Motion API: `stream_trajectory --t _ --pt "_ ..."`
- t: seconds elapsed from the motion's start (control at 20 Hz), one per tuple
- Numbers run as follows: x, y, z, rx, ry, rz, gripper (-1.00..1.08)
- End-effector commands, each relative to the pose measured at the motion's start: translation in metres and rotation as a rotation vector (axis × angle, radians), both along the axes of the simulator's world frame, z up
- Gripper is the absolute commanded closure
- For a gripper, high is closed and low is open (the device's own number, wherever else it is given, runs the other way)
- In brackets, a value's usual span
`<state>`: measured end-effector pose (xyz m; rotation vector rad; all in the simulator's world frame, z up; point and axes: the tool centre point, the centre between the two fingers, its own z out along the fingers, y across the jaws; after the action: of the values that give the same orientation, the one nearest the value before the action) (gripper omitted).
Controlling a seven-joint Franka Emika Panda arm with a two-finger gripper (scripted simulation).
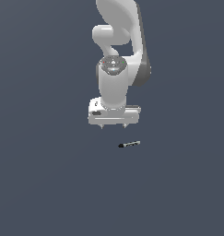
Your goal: Pick up the object and move it to a goal position.
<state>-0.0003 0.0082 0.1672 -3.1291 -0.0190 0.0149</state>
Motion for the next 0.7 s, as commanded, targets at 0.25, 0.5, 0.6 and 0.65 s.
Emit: stream_trajectory --t 0.25,0.5,0.6,0.65 --pt "0.0024 0.0014 -0.0037 -0.010 -0.003 0.002 -0.92" --pt "0.0051 0.0026 -0.0074 -0.022 -0.007 0.013 -0.92" --pt "0.0050 0.0028 -0.0072 -0.023 -0.007 0.015 -0.92" --pt "0.0049 0.0025 -0.0072 -0.022 -0.007 0.013 -0.92"
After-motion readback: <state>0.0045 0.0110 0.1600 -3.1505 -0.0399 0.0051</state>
